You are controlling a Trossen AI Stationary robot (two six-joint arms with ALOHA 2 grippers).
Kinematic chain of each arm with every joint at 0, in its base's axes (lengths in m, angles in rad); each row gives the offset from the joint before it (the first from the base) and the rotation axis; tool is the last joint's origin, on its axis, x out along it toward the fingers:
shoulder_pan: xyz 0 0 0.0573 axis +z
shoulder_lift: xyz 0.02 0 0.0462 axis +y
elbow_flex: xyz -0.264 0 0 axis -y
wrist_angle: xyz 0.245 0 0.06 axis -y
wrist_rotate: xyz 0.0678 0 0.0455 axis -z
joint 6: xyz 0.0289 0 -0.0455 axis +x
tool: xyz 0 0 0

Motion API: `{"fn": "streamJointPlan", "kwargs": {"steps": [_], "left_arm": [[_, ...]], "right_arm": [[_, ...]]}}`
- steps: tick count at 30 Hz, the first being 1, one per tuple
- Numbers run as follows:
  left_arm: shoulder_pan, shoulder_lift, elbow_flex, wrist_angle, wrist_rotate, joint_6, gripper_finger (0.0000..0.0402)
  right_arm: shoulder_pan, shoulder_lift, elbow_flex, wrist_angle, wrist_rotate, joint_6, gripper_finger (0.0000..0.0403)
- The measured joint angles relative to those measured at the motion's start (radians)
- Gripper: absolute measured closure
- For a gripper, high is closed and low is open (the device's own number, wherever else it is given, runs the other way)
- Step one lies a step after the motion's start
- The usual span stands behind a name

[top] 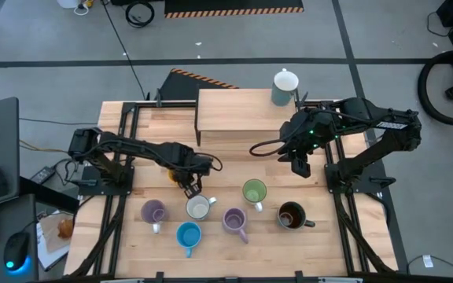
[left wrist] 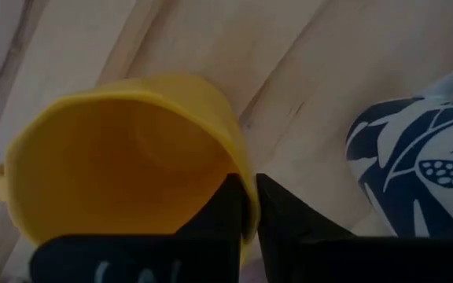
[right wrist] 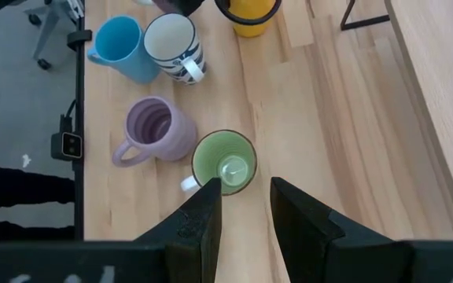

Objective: Place coffee mugs
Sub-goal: Put the yellow mug on the shelf

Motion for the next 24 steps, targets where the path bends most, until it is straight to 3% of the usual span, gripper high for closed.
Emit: {"fn": "streamJointPlan", "kwargs": {"steps": [5,9,18,24], "left_arm": [[-0.001,-0.036,0.034,-0.074,0.043,0.079,0.0377],[0.006,-0.074,0.116,-0.224,0.053,0.192,0.0377],[0.022,-0.085,0.425,-0.45,-0.074,0.6,0.0377],[0.108,-0.088,0.614,-0.527,-0.114,0.695,0.0377]], "right_arm": [[0.0,0.0,0.0,-0.001,0.0,-0.017,0.0286],[-0.001,-0.014,0.0,-0.005,0.002,-0.022,0.0286],[-0.002,-0.066,0.001,-0.007,0.045,-0.006,0.0286],[-0.002,-0.067,0.001,-0.007,0.045,0.019,0.0286]]}}
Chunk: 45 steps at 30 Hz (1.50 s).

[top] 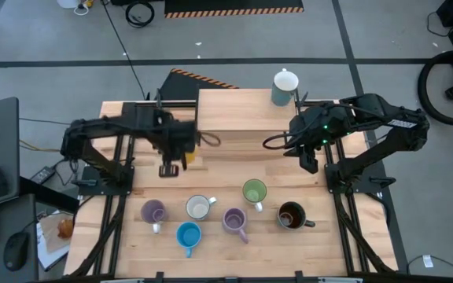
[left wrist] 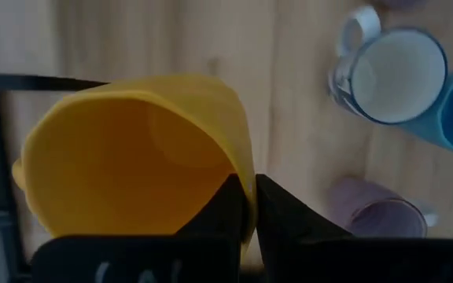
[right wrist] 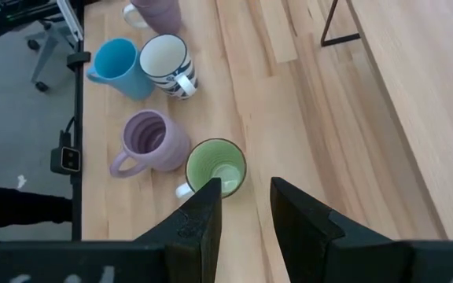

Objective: Place coffee mugs
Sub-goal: Put the yellow mug on the shelf

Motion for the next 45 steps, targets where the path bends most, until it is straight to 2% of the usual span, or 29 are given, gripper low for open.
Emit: {"fn": "streamJointPlan", "kwargs": {"steps": [6,10,16,19,24,29,32,35,42,45], "left_arm": [[0.058,0.045,0.147,0.005,-0.037,0.182,0.0377],[0.067,0.119,0.241,0.01,-0.139,0.354,0.0377],[0.13,0.257,0.354,0.018,-0.164,0.563,0.0377],[0.175,0.323,0.424,0.044,-0.187,0.594,0.0377],[0.242,0.436,0.557,0.057,-0.146,0.569,0.0377],[0.257,0.459,0.521,0.149,-0.121,0.57,0.0377],[0.264,0.477,0.52,0.202,-0.123,0.568,0.0377],[0.281,0.48,0.519,0.219,-0.103,0.565,0.0377],[0.298,0.497,0.519,0.136,-0.087,0.613,0.0377],[0.296,0.497,0.519,0.036,-0.081,0.625,0.0377]], "right_arm": [[0.0,-0.001,0.0,-0.004,0.0,0.013,0.0286],[0.0,-0.002,0.0,-0.017,0.0,0.051,0.0286],[0.0,-0.003,0.0,-0.02,0.021,0.115,0.0286],[0.0,-0.007,0.0,-0.027,0.023,0.152,0.0286],[0.0,-0.042,0.0,-0.069,0.026,0.214,0.0286],[0.0,-0.09,0.0,-0.079,0.089,0.201,0.0286],[-0.008,-0.108,0.0,-0.081,0.128,0.127,0.0286],[-0.048,-0.106,0.0,-0.074,0.121,0.071,0.0286],[-0.149,-0.074,0.001,-0.037,0.099,-0.001,0.0286],[-0.173,-0.066,0.001,0.009,0.084,-0.004,0.0286]]}}
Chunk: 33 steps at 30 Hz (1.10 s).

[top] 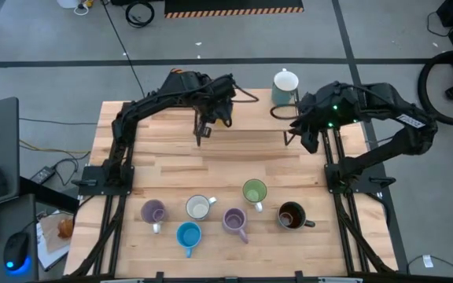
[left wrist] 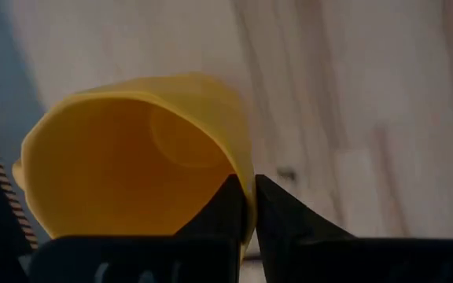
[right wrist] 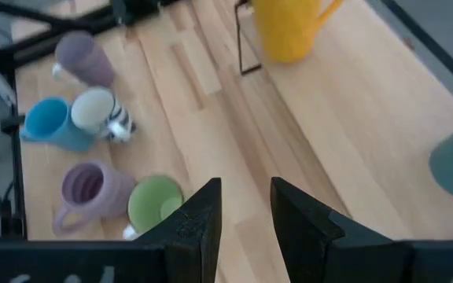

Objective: Place coffee mugs
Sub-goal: Put the yellow mug on the shelf

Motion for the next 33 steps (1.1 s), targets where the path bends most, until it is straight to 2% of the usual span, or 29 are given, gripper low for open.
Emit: {"fn": "streamJointPlan", "kwargs": {"steps": [13,33], "left_arm": [[-0.003,0.0,0.0,-0.028,0.0,-0.005,0.0377],[-0.003,0.0,0.0,-0.029,-0.02,-0.006,0.0345]], "right_arm": [[-0.029,0.004,0.0,0.062,-0.018,-0.011,0.0286],[-0.028,0.004,0.0,0.06,-0.044,-0.016,0.0286]]}}
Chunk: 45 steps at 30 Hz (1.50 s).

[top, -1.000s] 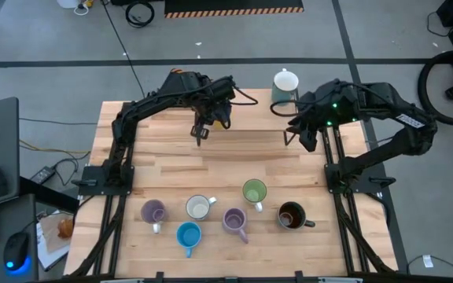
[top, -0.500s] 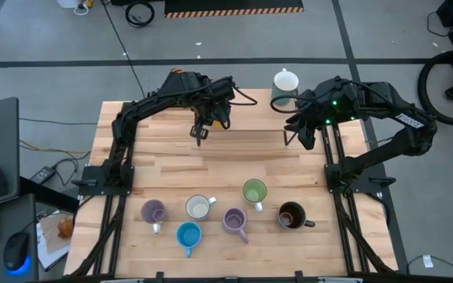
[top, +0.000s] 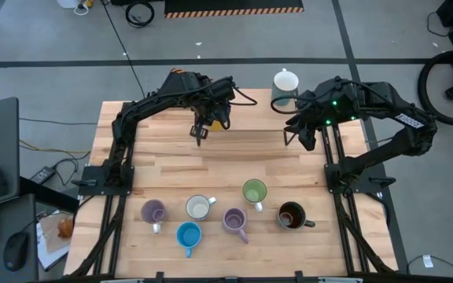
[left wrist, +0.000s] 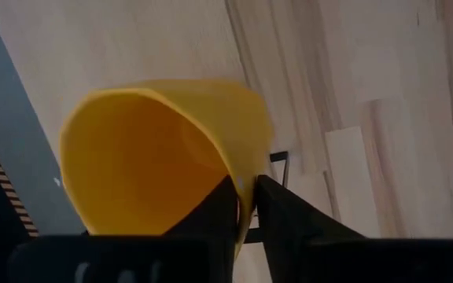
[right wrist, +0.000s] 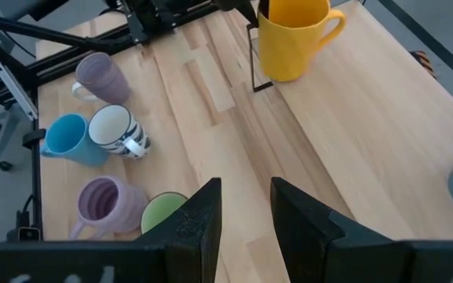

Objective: Place coffee mugs
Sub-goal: Put the yellow mug on the shelf

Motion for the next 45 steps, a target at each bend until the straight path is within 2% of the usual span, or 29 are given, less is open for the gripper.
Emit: {"fn": "streamJointPlan", "kwargs": {"steps": [8,22,31,38,45], "left_arm": [[0.0,0.0,0.001,0.005,-0.038,-0.034,0.0327],[0.0,0.0,0.001,0.058,-0.016,-0.133,0.0279],[0.0,0.021,0.001,0.08,-0.051,-0.123,0.0276],[-0.01,-0.004,0.002,0.12,-0.072,-0.187,0.0273],[-0.01,-0.033,0.003,0.148,-0.059,-0.232,0.0241]], "right_arm": [[0.0,0.0,0.0,0.0,0.0,-0.009,0.0286],[0.0,0.0,0.0,0.0,0.0,-0.01,0.0286],[0.0,0.0,0.0,0.0,0.0,-0.01,0.0286],[-0.008,0.0,0.0,0.003,0.0,-0.027,0.0286],[-0.017,0.0,0.0,0.005,0.0,-0.038,0.0286]]}}
